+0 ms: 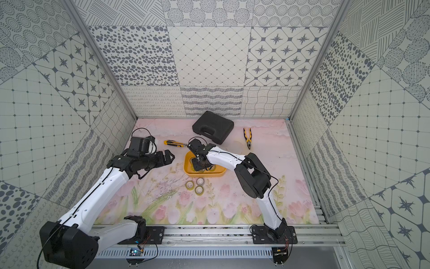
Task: Put the transparent tape into the storage box
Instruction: Adjust the tape at the storage box.
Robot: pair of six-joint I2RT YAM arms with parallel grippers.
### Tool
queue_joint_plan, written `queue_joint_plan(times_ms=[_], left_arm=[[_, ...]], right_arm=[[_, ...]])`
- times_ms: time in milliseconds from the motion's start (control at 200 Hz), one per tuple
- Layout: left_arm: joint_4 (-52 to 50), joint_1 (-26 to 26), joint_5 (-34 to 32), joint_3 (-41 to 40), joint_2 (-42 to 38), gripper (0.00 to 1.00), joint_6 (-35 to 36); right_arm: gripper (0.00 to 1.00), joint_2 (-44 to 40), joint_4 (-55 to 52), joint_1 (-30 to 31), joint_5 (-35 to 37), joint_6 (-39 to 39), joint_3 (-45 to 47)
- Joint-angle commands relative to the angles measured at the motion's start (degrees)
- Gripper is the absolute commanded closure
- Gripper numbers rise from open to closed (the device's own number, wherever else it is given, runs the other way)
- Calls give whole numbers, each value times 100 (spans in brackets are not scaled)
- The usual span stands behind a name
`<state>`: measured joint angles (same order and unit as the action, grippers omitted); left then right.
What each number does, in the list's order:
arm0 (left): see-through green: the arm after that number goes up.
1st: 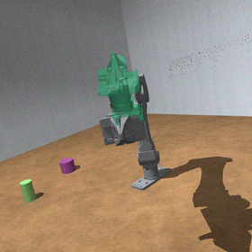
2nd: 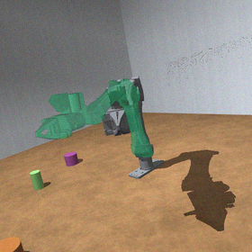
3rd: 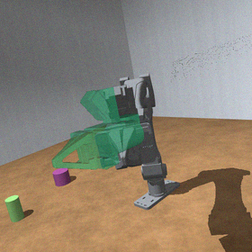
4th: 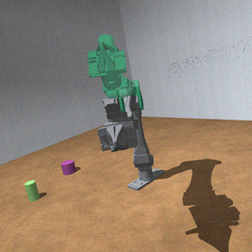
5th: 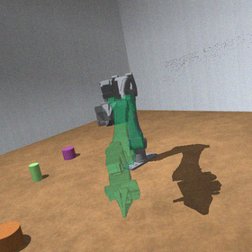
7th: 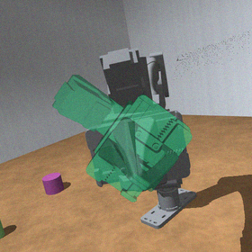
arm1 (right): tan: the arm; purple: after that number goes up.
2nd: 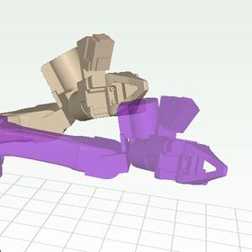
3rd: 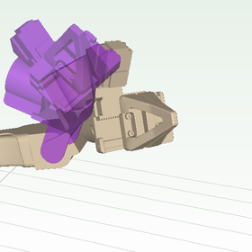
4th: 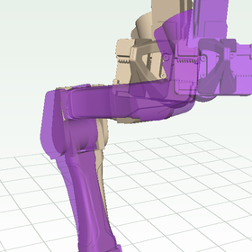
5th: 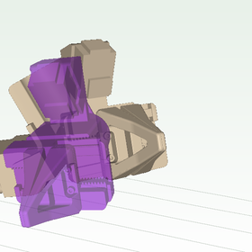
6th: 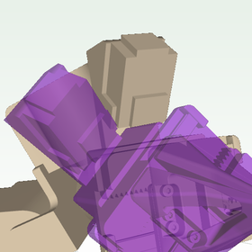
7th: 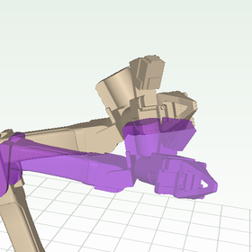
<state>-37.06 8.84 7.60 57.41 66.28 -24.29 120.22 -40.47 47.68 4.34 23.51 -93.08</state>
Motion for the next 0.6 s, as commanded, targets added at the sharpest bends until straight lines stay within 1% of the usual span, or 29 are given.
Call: queue_joint_plan(times_ms=[0,115,310,395,595], left_arm=[[-35,-1,129,1,1,1,-3],[-38,-6,130,-4,9,1,-5],[-46,-17,103,6,34,1,4],[-45,-8,96,2,34,1,4],[-56,-7,99,3,29,1,4]], right_arm=[[56,-627,37,-166,305,-121,211],[56,-882,38,-237,196,-153,357],[54,-1303,147,-241,-317,-93,569],[54,-1458,197,-233,-423,-60,654],[56,-1282,191,-116,-583,73,712]])
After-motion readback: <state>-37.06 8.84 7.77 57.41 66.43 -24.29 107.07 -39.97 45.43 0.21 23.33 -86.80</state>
